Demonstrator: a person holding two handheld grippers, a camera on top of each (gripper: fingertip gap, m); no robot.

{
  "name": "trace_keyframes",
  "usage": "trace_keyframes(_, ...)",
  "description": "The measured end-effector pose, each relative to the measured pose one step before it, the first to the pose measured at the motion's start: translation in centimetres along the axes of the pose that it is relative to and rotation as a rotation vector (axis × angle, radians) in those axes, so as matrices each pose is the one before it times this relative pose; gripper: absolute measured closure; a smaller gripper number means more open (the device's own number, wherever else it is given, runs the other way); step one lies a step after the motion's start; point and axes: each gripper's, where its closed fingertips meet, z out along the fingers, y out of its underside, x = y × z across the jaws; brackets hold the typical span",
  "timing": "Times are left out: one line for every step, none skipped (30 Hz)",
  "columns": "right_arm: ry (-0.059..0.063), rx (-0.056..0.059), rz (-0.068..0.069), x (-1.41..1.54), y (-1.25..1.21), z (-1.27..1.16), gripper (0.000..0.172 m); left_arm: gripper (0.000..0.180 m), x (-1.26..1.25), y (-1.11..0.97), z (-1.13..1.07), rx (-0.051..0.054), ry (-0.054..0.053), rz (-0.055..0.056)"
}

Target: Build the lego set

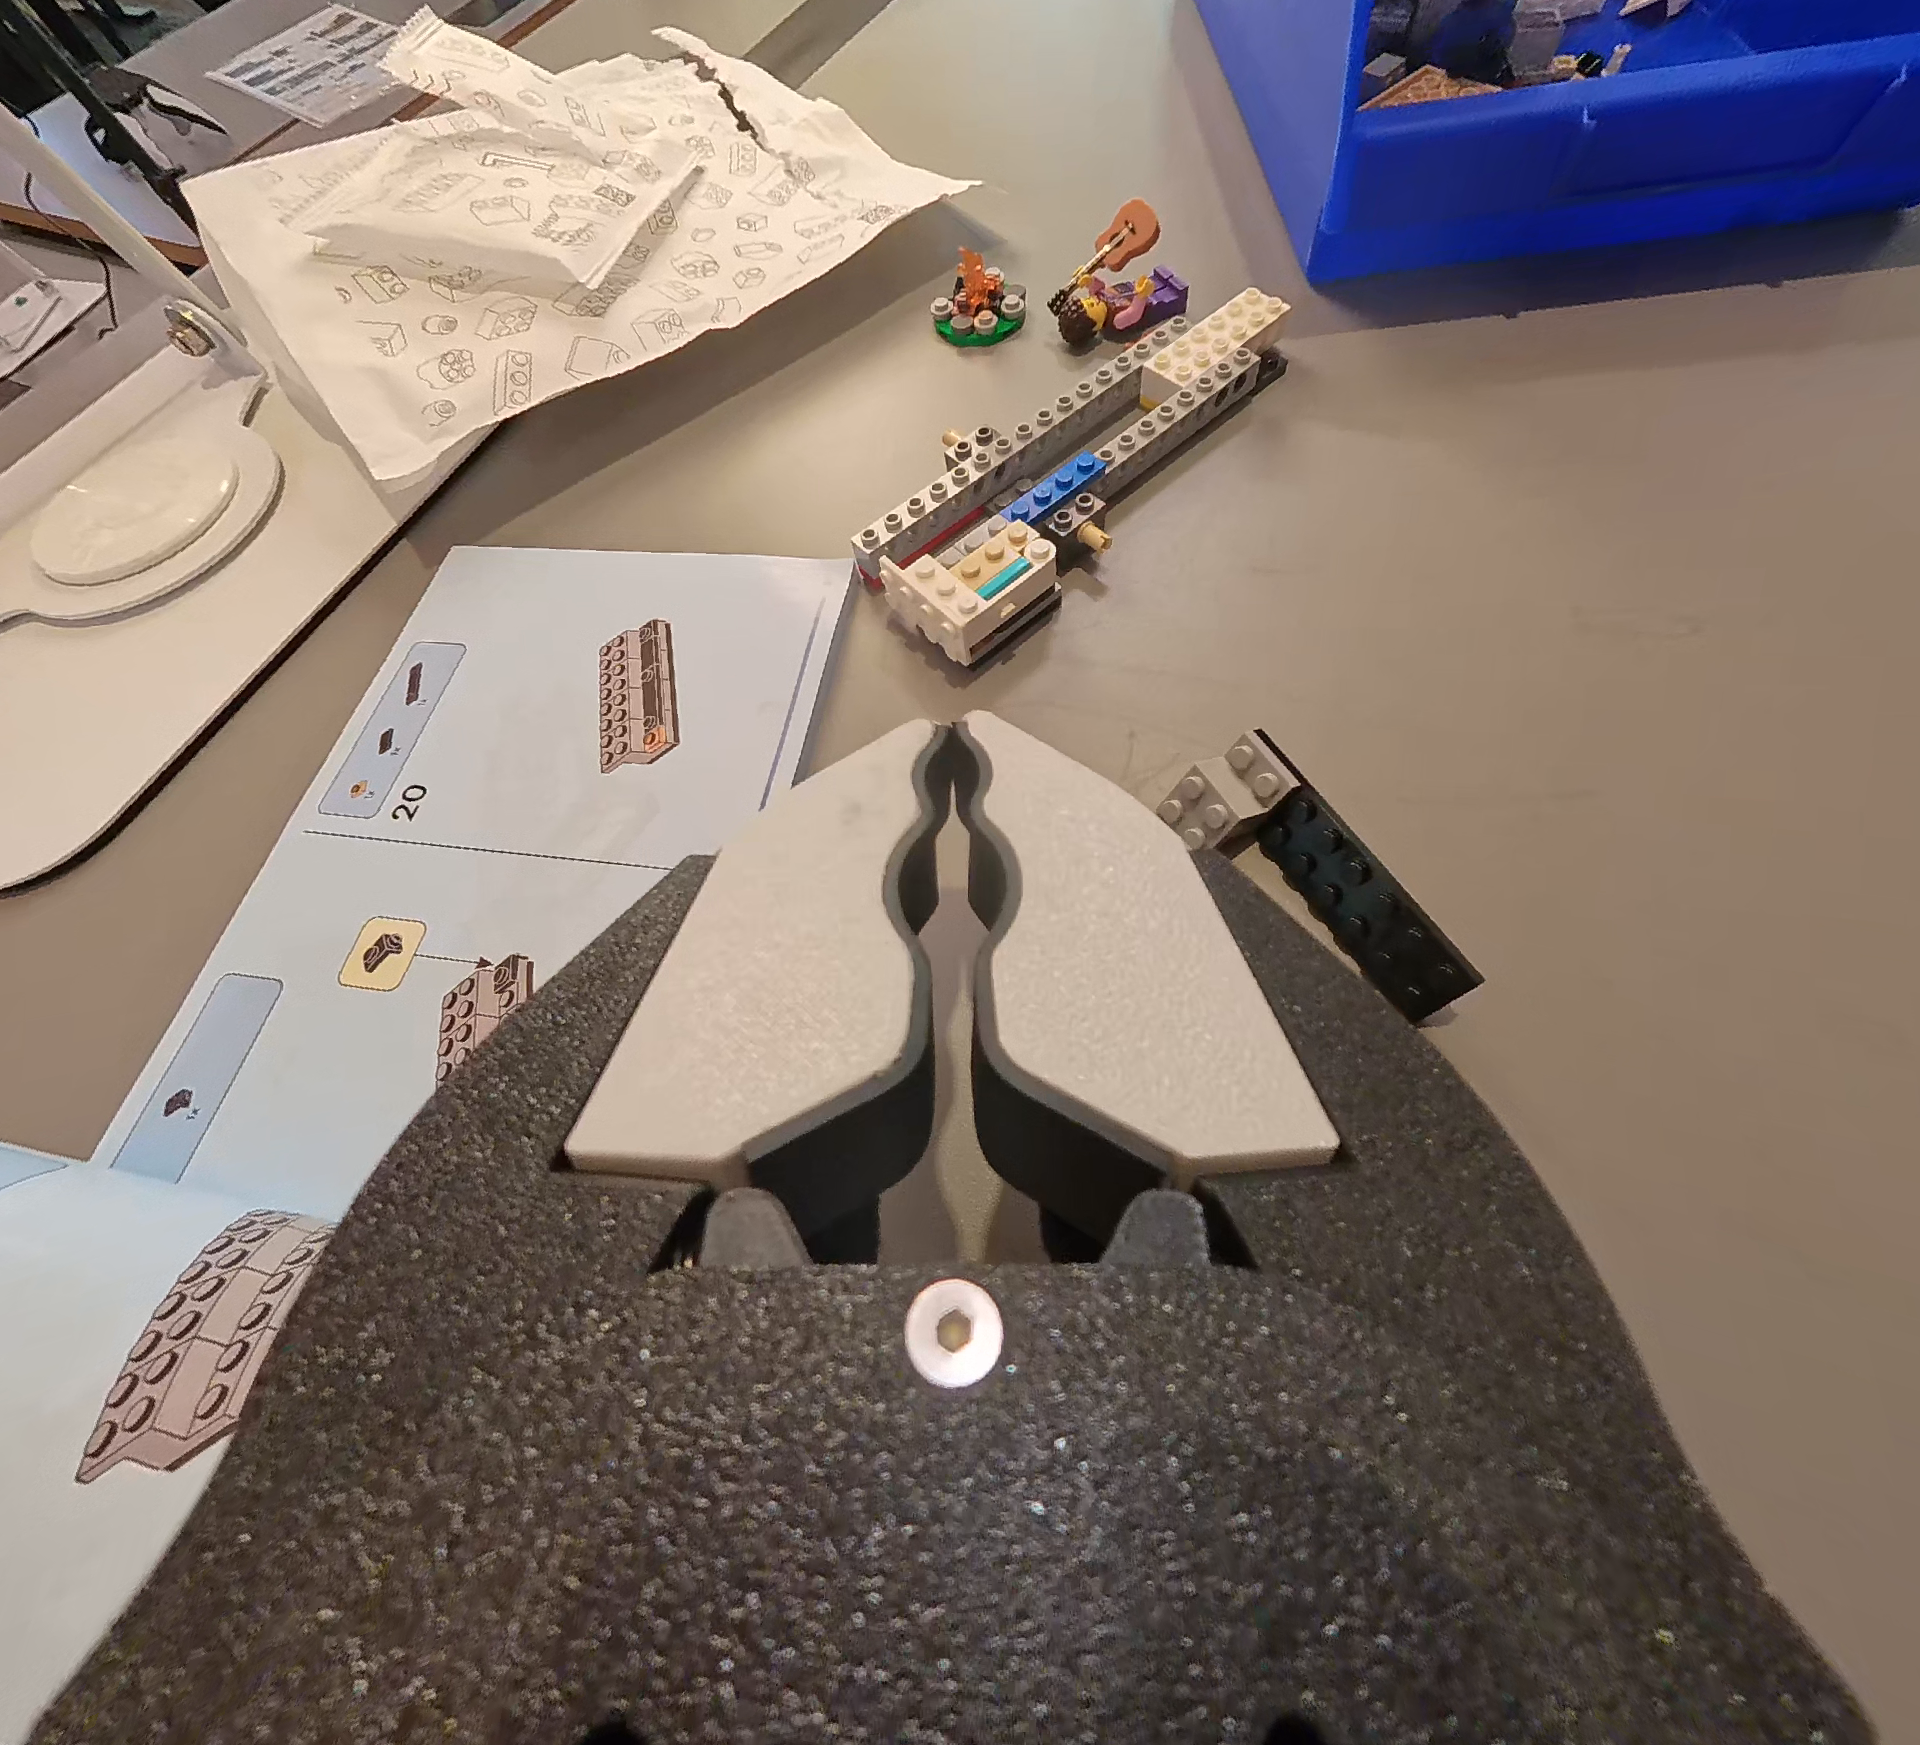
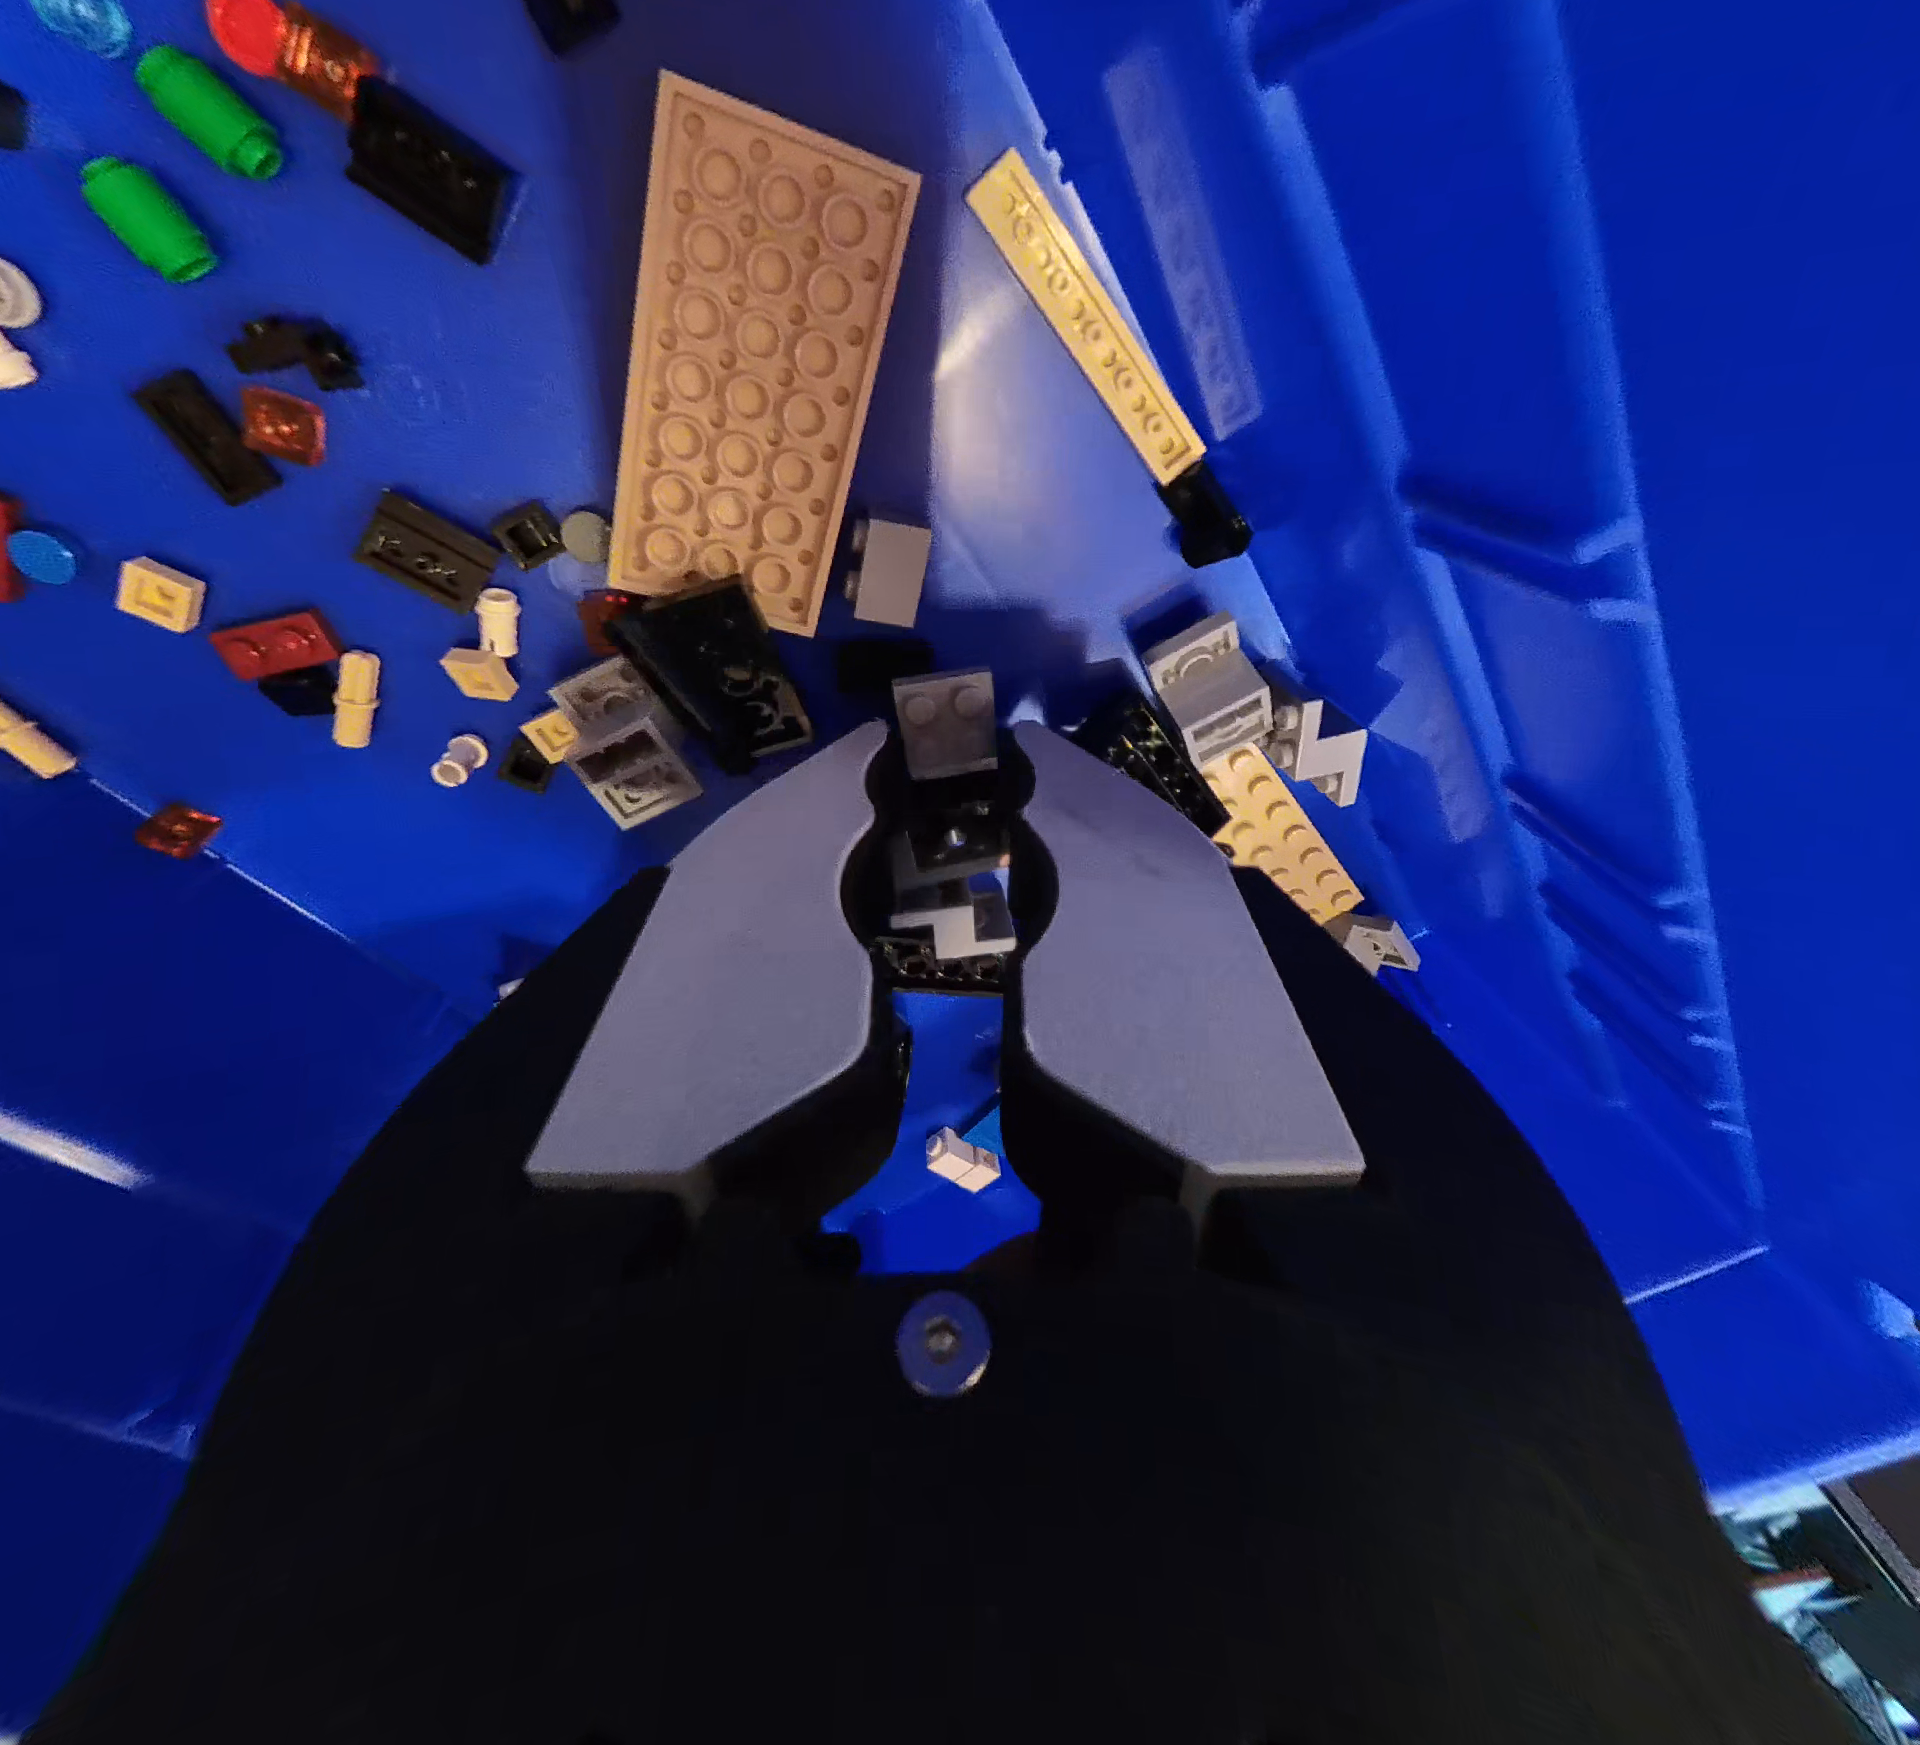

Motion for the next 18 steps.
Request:
trace_keyframes(0.0041,0.0148,0.0110,0.102,-0.097,-0.379,0.155,0.180,-0.002,-0.029,-0.024,0.0022,0.0002,-0.0008)
trace_keyframes(0.0073,0.0129,0.0132,0.123,-0.123,-0.513,0.155,0.180,-0.015,-0.013,-0.011,0.0013,0.0009,-0.0015)
trace_keyframes(0.0124,0.0118,0.0126,0.160,-0.194,-0.671,0.155,0.180,-0.012,-0.003,-0.003,0.0009,0.0003,-0.0018)
trace_keyframes(0.0176,0.0158,0.0144,0.163,-0.408,-0.871,0.155,0.180,-0.021,-0.014,-0.011,0.0013,0.0004,-0.0016)
trace_keyframes(0.0232,0.0230,0.0185,0.102,-0.803,-1.062,0.155,0.180,-0.030,-0.029,-0.021,0.0023,-0.0005,-0.0021)
trace_keyframes(0.0189,0.0326,0.0188,-0.192,-1.366,-1.244,0.155,0.180,-0.044,-0.044,-0.043,0.0041,-0.0012,-0.0029)
trace_keyframes(0.0113,0.0404,0.0147,-0.601,-1.904,-1.333,0.155,0.180,-0.044,-0.066,-0.059,0.0061,-0.0012,-0.0032)
trace_keyframes(0.0128,0.0397,0.0134,-0.877,-2.280,-1.259,0.155,0.180,-0.034,-0.086,-0.094,0.0077,0.0000,-0.0032)
trace_keyframes(0.0107,0.0362,0.0155,-1.172,-2.502,-1.030,0.155,0.180,0.012,-0.050,-0.091,0.0060,0.0033,-0.0042)
trace_keyframes(-0.0007,0.0298,0.0222,-1.605,-2.539,-0.660,0.154,0.180,0.098,0.069,-0.079,-0.0024,0.0110,-0.0072)
trace_keyframes(-0.0141,0.0201,0.0307,-2.011,-2.421,-0.213,0.155,0.180,0.176,0.190,-0.053,-0.0099,0.0149,-0.0070)
trace_keyframes(-0.0240,0.0190,0.0312,-2.339,-2.268,0.270,0.155,0.180,0.175,0.177,-0.065,-0.0095,0.0123,-0.0030)
trace_keyframes(-0.0283,0.0226,0.0233,-2.493,-2.073,0.789,0.155,0.180,0.097,0.048,-0.073,-0.0001,0.0046,0.0004)
trace_keyframes(-0.0249,0.0151,0.0200,-2.357,-1.658,1.328,0.155,0.180,0.033,-0.080,-0.091,0.0075,0.0002,0.0017)
trace_keyframes(-0.0223,-0.0021,0.0172,-2.067,-1.090,1.763,0.155,0.180,-0.002,-0.063,-0.068,0.0060,0.0027,-0.0023)
trace_keyframes(-0.0186,-0.0026,0.0078,-1.698,-0.760,1.943,0.155,0.180,-0.050,-0.072,-0.072,0.0064,0.0035,-0.0072)
trace_keyframes(-0.0113,0.0042,0.0134,-1.191,-0.558,1.941,0.155,0.180,-0.072,-0.097,-0.092,0.0087,0.0016,-0.0088)
trace_keyframes(-0.0129,0.0012,0.0295,-0.814,-0.276,1.776,0.155,0.180,-0.031,-0.102,-0.111,0.0098,0.0034,-0.0073)
